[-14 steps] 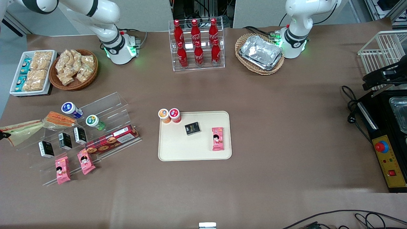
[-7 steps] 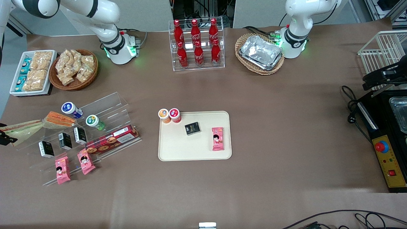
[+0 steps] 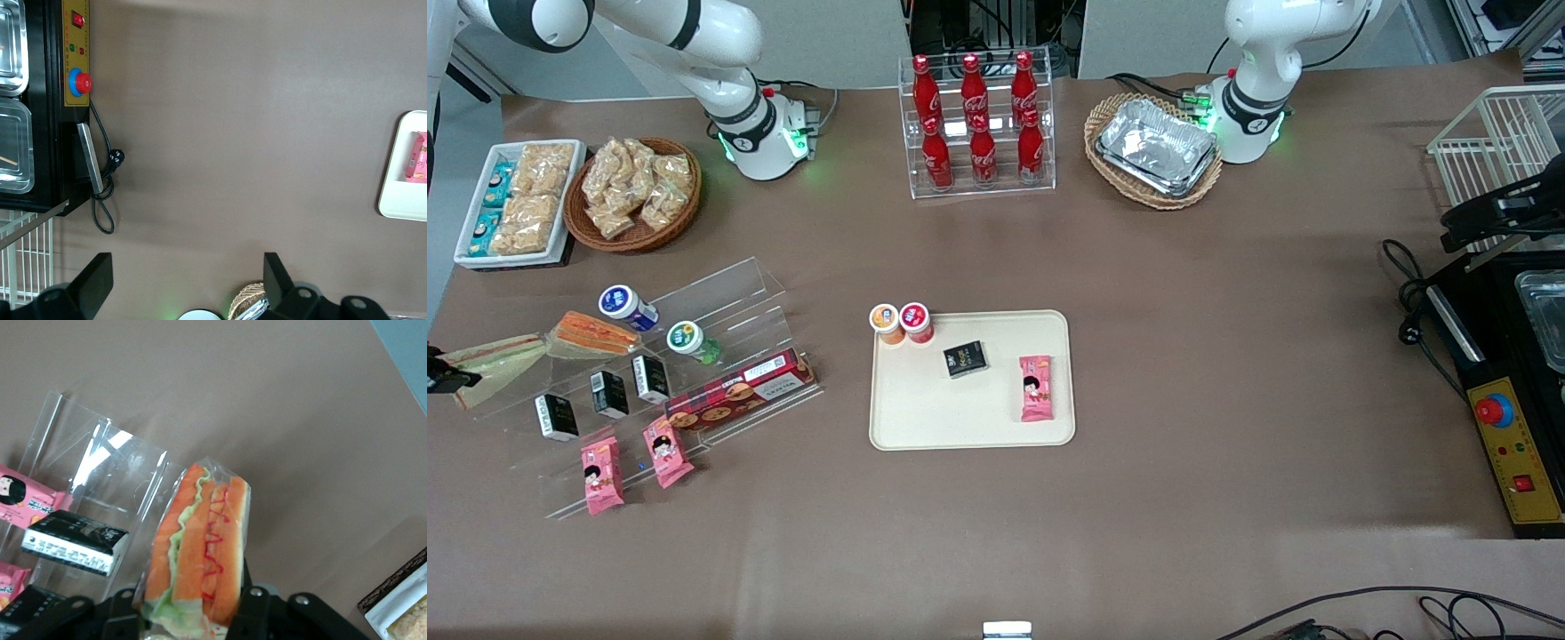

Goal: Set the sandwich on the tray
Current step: 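Lift the sandwich and carry it with the right gripper toward the cream tray, then lower the sandwich onto the tray beside the black box and open the gripper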

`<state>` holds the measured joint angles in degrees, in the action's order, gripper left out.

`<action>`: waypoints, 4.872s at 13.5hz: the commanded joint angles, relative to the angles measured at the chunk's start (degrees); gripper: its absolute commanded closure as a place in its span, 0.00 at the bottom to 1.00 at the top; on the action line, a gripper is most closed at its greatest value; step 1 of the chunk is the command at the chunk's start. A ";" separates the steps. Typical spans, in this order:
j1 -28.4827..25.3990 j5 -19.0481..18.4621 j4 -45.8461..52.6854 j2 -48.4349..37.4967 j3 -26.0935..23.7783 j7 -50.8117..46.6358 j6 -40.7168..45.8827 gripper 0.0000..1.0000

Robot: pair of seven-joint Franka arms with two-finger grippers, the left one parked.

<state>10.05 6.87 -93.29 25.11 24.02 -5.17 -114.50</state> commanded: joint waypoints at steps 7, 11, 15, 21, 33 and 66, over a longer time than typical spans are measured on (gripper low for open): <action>-0.03 1.04 7.14 -1.20 -0.38 4.55 6.19 0.56; -3.98 0.96 8.21 -5.23 -0.56 15.42 11.47 0.56; -8.63 1.22 15.40 -6.03 -2.30 19.93 21.67 0.56; -9.35 0.96 15.77 -6.65 -19.68 21.24 21.69 0.56; -28.58 -5.89 15.68 -4.37 -26.66 37.84 17.74 0.55; -45.12 -14.18 15.42 14.64 -25.96 50.17 -9.70 0.00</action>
<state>-35.23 -10.51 -77.98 44.69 -1.79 45.31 -127.98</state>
